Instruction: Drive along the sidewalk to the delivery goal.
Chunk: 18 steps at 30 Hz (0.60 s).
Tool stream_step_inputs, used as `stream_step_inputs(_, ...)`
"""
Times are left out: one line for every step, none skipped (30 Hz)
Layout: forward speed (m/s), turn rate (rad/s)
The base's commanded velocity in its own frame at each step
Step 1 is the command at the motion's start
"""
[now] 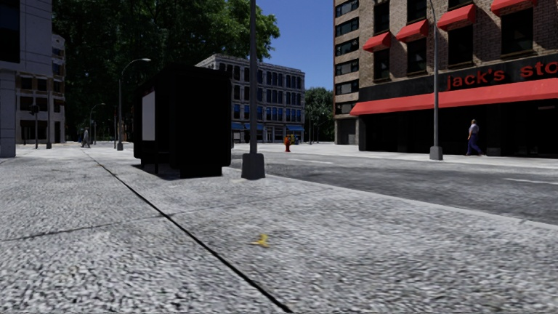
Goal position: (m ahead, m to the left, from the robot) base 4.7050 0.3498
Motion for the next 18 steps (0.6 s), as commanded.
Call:
stream_step_inputs(2.00,0.00)
stream_step_inputs(2.00,0.00)
stream_step_inputs(2.00,0.04)
stream_step_inputs(2.00,0.04)
stream_step_inputs(2.00,0.06)
stream_step_inputs(2.00,0.07)
stream_step_inputs(2.00,0.07)
stream_step_inputs(2.00,0.07)
stream_step_inputs(2.00,0.07)
stream_step_inputs(2.00,0.07)
stream_step_inputs(2.00,0.07)
stream_step_inputs(2.00,0.07)
stream_step_inputs(2.00,0.08)
stream_step_inputs(2.00,0.08)
stream_step_inputs(2.00,0.10)
stream_step_inputs(2.00,0.10)
stream_step_inputs(2.00,0.12)
stream_step_inputs(2.00,0.12)
